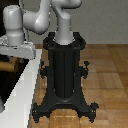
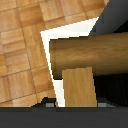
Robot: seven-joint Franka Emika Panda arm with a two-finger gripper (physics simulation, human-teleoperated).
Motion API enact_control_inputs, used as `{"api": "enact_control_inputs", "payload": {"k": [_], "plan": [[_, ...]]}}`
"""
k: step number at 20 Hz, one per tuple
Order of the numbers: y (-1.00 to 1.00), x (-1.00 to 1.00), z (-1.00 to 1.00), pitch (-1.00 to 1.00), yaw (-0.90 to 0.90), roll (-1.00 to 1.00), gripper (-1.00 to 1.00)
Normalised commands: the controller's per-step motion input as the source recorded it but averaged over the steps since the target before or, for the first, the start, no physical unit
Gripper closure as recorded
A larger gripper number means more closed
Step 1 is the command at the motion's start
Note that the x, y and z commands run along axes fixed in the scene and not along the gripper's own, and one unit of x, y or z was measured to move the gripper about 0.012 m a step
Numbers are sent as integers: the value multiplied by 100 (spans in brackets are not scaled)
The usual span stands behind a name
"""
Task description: Open the door by pressing down and pulling on the handle.
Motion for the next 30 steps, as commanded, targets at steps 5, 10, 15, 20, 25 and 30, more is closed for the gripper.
{"api": "enact_control_inputs", "payload": {"k": [5,10,15,20,25,30], "plan": [[0,0,-20,-3,0,0,100],[0,0,-60,-12,0,0,100],[0,0,-60,-9,0,0,100],[0,0,-40,-12,0,0,100],[0,0,-40,-6,0,0,100],[0,0,-80,-9,0,0,100]]}}
